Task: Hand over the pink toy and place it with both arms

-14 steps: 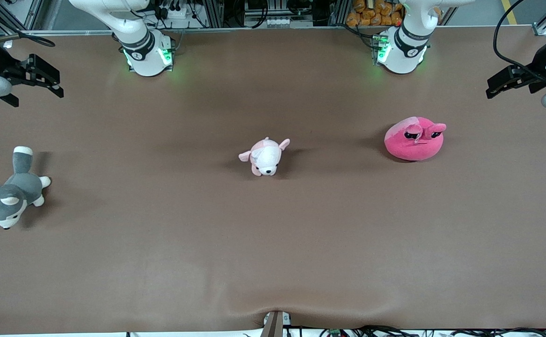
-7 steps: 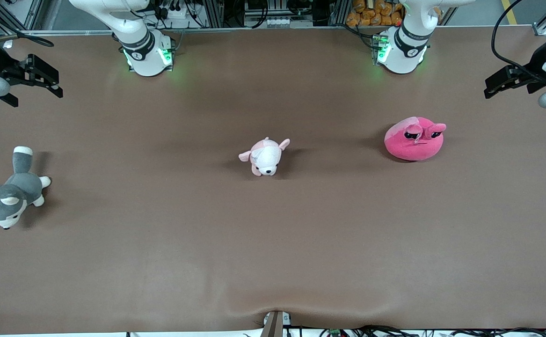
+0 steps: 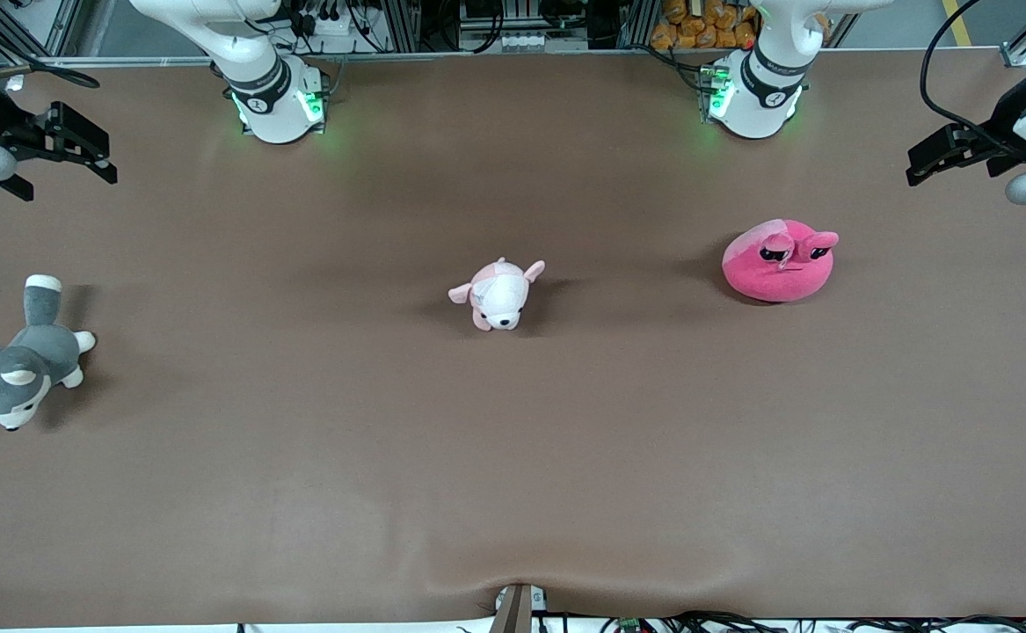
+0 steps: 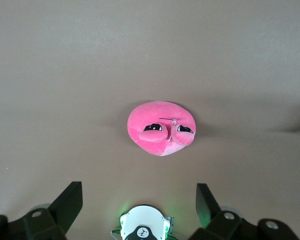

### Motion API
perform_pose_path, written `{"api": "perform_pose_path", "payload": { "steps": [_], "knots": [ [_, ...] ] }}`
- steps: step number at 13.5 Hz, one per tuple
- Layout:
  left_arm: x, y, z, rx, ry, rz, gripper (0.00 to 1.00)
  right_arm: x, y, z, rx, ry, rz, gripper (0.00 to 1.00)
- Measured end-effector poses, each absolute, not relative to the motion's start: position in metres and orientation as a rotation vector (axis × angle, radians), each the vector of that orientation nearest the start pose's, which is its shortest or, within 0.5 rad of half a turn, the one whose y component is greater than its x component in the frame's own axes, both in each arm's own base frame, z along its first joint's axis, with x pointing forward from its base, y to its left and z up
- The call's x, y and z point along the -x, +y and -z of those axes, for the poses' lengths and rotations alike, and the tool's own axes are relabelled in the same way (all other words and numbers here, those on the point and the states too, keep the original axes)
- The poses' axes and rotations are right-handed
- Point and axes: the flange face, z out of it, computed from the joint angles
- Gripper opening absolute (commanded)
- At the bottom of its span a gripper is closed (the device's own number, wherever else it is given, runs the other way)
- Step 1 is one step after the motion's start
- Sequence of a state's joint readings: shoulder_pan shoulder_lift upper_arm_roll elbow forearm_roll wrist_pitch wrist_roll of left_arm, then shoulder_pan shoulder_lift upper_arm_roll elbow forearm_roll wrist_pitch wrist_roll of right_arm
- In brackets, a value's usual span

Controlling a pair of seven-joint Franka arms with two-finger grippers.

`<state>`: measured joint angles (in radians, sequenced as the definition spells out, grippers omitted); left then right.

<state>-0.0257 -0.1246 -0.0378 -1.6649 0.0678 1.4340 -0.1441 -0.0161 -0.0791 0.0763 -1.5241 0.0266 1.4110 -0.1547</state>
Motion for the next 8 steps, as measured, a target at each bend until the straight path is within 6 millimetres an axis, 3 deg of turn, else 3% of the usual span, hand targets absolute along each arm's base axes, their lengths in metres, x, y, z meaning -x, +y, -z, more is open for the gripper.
{"api": "perform_pose_path", "payload": {
  "steps": [8],
  "knots": [
    [-0.501, -0.027, -0.621, 3.069, -0.225, -0.178, 1.00, -0.511, 0.035, -0.674, 3.100, -0.336, -0.052, 1.00]
  ]
}}
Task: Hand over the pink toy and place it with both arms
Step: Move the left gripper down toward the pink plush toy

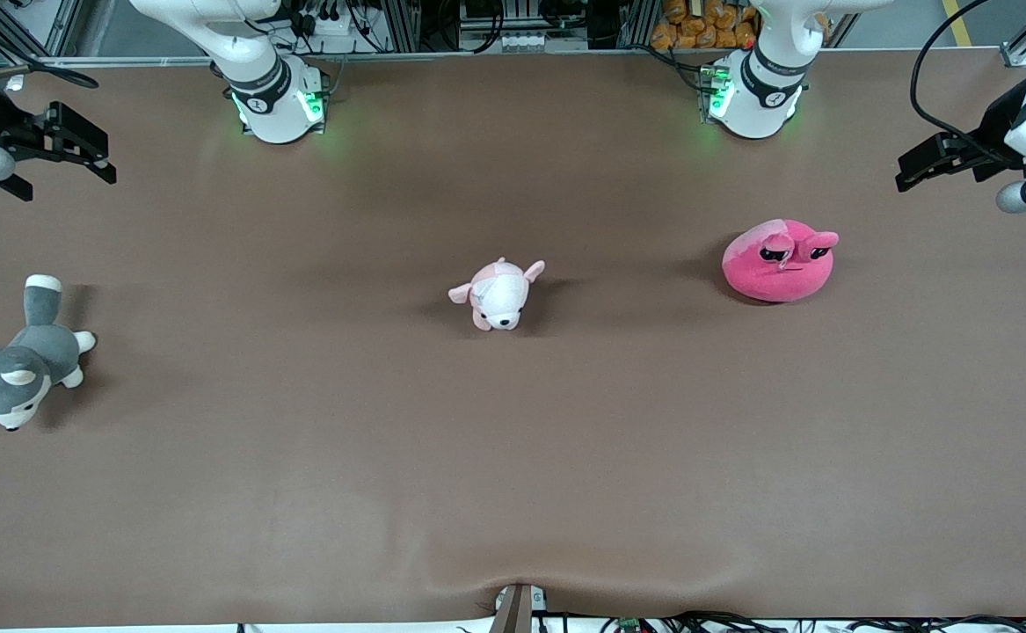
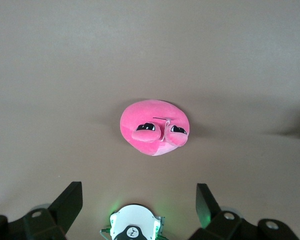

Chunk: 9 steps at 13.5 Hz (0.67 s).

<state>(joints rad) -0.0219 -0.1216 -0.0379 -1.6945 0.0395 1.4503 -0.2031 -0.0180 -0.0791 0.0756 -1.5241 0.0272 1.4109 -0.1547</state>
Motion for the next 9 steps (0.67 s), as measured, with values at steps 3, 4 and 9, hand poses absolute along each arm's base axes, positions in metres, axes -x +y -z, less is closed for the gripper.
{"api": "perform_pose_path", "payload": {
  "steps": [3, 4, 9],
  "knots": [
    [-0.504, -0.023, -0.605, 3.074, -0.412, -0.199, 1.00, -0.511, 0.035, -0.675, 3.100, -0.336, -0.052, 1.00],
    [-0.504, -0.016, -0.597, 3.081, -0.471, -0.211, 1.00, -0.511, 0.035, -0.674, 3.100, -0.335, -0.052, 1.00],
    [-0.503, -0.004, -0.567, 3.042, -0.845, -0.300, 1.00, -0.511, 0.034, -0.674, 3.100, -0.335, -0.053, 1.00]
  ]
}}
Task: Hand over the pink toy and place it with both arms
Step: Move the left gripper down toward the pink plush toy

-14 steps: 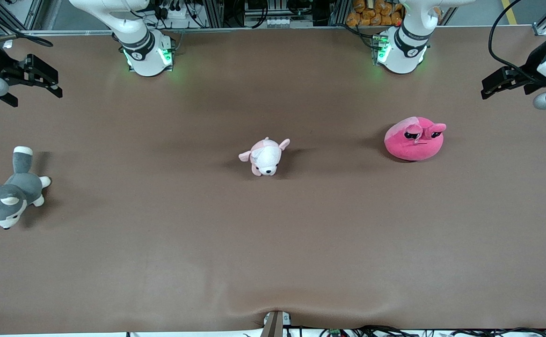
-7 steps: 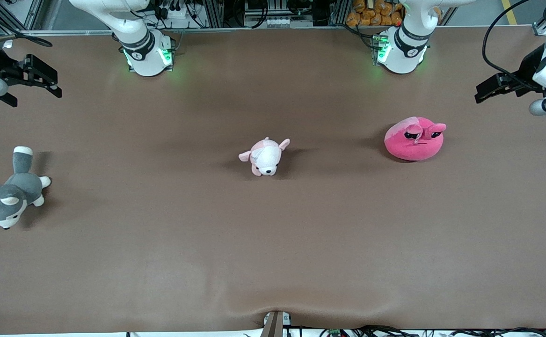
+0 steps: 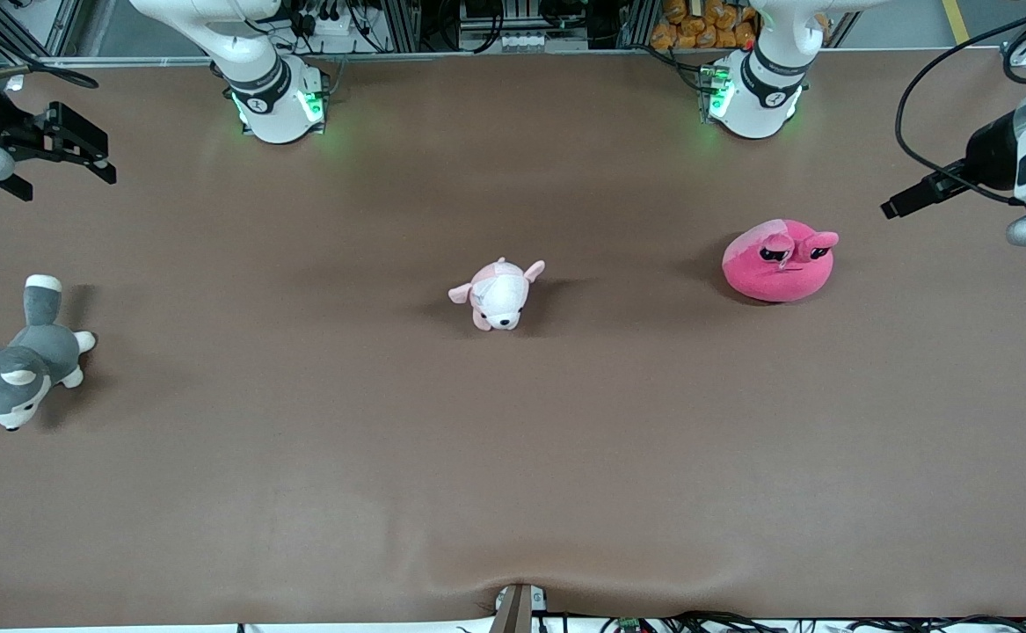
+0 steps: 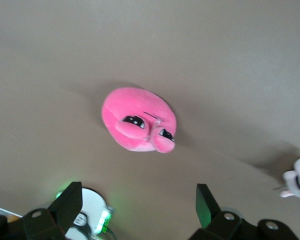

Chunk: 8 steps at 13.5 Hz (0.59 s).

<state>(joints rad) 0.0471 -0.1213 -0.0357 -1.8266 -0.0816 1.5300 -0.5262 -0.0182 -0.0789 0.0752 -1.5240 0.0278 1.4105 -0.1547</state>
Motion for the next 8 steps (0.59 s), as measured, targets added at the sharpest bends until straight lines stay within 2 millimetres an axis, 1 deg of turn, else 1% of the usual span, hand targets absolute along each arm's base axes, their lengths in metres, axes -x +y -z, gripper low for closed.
{"api": "perform_pose_path", "payload": {
  "steps": [4, 6, 8],
  "knots": [
    [-0.503, -0.001, -0.535, 2.929, -1.186, -0.344, 1.00, -0.511, 0.034, -0.674, 3.100, -0.335, -0.053, 1.00],
    [-0.502, -0.003, -0.527, 2.827, -1.383, -0.358, 1.00, -0.511, 0.034, -0.674, 3.100, -0.335, -0.054, 1.00],
    [-0.502, -0.010, -0.523, 2.725, -1.532, -0.367, 1.00, -0.512, 0.034, -0.674, 3.099, -0.335, -0.054, 1.00]
  ]
}}
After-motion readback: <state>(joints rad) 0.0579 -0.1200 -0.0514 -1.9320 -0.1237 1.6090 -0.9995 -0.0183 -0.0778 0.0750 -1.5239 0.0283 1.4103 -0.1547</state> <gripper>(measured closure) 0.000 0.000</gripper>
